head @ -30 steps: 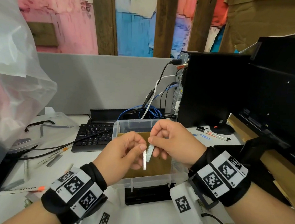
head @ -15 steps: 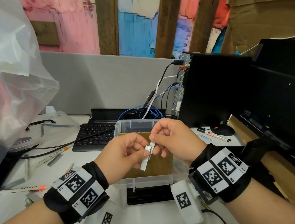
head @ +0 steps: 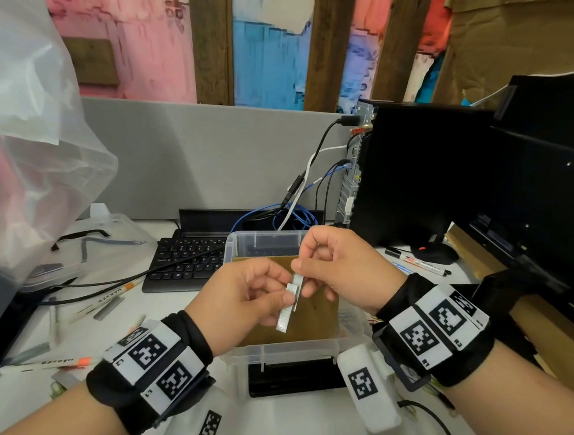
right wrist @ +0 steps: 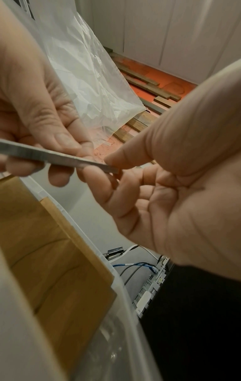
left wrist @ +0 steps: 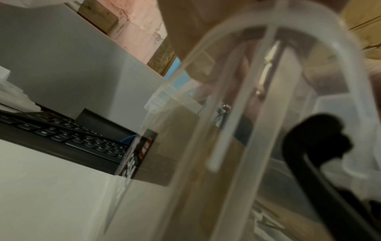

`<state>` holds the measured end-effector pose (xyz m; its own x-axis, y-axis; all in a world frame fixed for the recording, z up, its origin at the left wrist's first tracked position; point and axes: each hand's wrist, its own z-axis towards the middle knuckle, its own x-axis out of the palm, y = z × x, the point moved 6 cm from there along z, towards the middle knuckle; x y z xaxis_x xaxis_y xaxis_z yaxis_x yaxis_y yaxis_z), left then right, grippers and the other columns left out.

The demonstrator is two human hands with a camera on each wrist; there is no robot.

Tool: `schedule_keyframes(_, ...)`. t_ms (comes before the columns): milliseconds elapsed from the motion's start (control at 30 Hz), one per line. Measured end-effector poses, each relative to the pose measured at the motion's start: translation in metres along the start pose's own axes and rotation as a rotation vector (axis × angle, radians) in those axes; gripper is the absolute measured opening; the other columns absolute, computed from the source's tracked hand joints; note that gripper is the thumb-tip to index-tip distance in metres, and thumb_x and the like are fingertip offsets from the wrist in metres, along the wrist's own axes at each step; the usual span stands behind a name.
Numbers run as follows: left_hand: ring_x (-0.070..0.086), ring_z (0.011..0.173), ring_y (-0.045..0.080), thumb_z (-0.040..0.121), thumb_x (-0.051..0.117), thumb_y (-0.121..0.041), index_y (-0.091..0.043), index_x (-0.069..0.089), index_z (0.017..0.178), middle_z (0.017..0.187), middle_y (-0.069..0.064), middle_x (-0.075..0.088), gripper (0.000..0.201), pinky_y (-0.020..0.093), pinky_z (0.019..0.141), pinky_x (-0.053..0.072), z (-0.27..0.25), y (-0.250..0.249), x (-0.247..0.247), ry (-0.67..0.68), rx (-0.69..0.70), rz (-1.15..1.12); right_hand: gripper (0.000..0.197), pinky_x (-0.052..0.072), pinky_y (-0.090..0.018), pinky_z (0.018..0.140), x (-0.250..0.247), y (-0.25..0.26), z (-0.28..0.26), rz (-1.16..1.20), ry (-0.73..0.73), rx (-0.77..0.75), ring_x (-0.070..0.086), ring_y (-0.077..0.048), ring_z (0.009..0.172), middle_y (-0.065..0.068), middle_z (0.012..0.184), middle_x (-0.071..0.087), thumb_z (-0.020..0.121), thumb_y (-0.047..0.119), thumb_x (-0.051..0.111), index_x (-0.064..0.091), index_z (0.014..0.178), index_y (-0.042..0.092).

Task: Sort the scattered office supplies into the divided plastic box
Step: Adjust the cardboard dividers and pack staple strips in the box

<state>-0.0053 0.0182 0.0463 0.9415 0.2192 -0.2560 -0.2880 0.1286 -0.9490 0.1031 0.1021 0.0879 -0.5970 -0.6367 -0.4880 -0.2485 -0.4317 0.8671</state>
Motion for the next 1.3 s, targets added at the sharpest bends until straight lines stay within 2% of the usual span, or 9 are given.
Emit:
schedule_keyframes(300,0.062,0.068,0.016,0.083,0.068,-0.006,-0.013,0.066,0.09,0.076,0.007,0.07,0.01,0.025,0.061,0.054,0.0,0.001,-0.001,-0.027,0.007,-0.036,0.013,0.043,-0.02,0.042,0.005,-0.001,0.0,0.04,0.045,-0.007,0.064,-0.012,0.056,-0.005,0.064,0.064,0.09,0.018,0.062,0.055,0.086,0.009)
schedule_keyframes(467,0.065,0.072,0.034,0.084,0.066,-0.006,-0.01,0.062,0.101,0.074,0.01,0.068,0.018,0.036,0.067,0.058,0.0,0.0,-0.004,-0.051,0.015,-0.038,0.008,0.047,-0.021,0.047,0.007,-0.001,-0.001,0.122,0.056,0.014,0.066,-0.021,0.066,-0.019,0.08,0.065,0.095,0.013,0.054,0.055,0.09,0.007)
schedule_keyframes(533,0.067,0.071,0.028,0.086,0.065,-0.004,-0.008,0.061,0.103,0.07,0.005,0.067,0.018,0.033,0.064,0.058,0.0,-0.001,-0.004,-0.057,0.01,-0.057,0.008,0.05,-0.023,0.051,0.007,-0.002,-0.002,0.16,0.059,0.033,0.066,-0.024,0.072,-0.019,0.083,0.066,0.095,0.01,0.053,0.057,0.095,0.003)
schedule_keyframes(633,0.07,0.067,0.02,0.087,0.062,-0.001,-0.005,0.059,0.103,0.068,0.006,0.068,0.017,0.03,0.06,0.057,0.0,-0.002,-0.002,-0.053,0.005,-0.112,0.013,0.055,-0.026,0.057,0.007,-0.001,-0.005,0.146,0.086,0.022,0.067,-0.022,0.074,-0.012,0.081,0.067,0.088,0.001,0.061,0.058,0.101,0.001)
schedule_keyframes(733,0.068,0.064,0.02,0.087,0.062,-0.004,-0.006,0.06,0.101,0.068,0.009,0.068,0.014,0.029,0.058,0.057,-0.001,-0.004,-0.003,-0.071,0.009,-0.125,0.032,0.055,-0.033,0.064,0.01,0.003,-0.01,0.07,0.128,0.023,0.064,-0.021,0.073,-0.011,0.086,0.066,0.078,-0.003,0.071,0.055,0.104,0.005)
schedule_keyframes(800,0.065,0.06,0.019,0.088,0.062,-0.006,-0.008,0.06,0.1,0.068,0.014,0.067,0.013,0.031,0.056,0.057,0.0,-0.005,-0.004,-0.093,0.01,-0.111,0.042,0.055,-0.036,0.069,0.014,0.005,-0.014,-0.01,0.158,0.028,0.063,-0.019,0.072,-0.01,0.089,0.065,0.073,0.002,0.077,0.052,0.105,0.011)
schedule_keyframes(967,0.051,0.052,0.013,0.088,0.063,-0.008,-0.011,0.058,0.104,0.06,0.012,0.053,0.017,0.029,0.051,0.054,0.002,-0.003,-0.005,-0.128,0.004,-0.088,0.06,0.055,-0.035,0.074,0.023,0.012,-0.02,-0.46,0.136,-0.025,0.06,-0.012,0.075,0.003,0.088,0.06,0.064,0.038,0.083,0.045,0.107,0.02)
schedule_keyframes(1067,0.051,0.054,0.017,0.088,0.063,-0.009,-0.013,0.058,0.105,0.06,0.011,0.053,0.018,0.031,0.052,0.054,0.002,-0.003,-0.004,-0.125,0.013,-0.082,0.057,0.051,-0.03,0.07,0.023,0.016,-0.02,-0.587,0.112,-0.05,0.052,-0.008,0.076,0.006,0.089,0.056,0.067,0.044,0.078,0.044,0.105,0.021)
schedule_keyframes(1300,0.055,0.055,0.015,0.086,0.063,0.001,-0.007,0.055,0.111,0.063,0.009,0.06,0.027,0.032,0.058,0.056,-0.002,-0.005,-0.003,-0.087,-0.003,-0.145,0.047,0.037,-0.02,0.061,0.024,0.018,-0.019,-0.601,0.092,-0.114,0.043,-0.004,0.069,0.008,0.087,0.049,0.072,0.036,0.075,0.043,0.104,0.02)
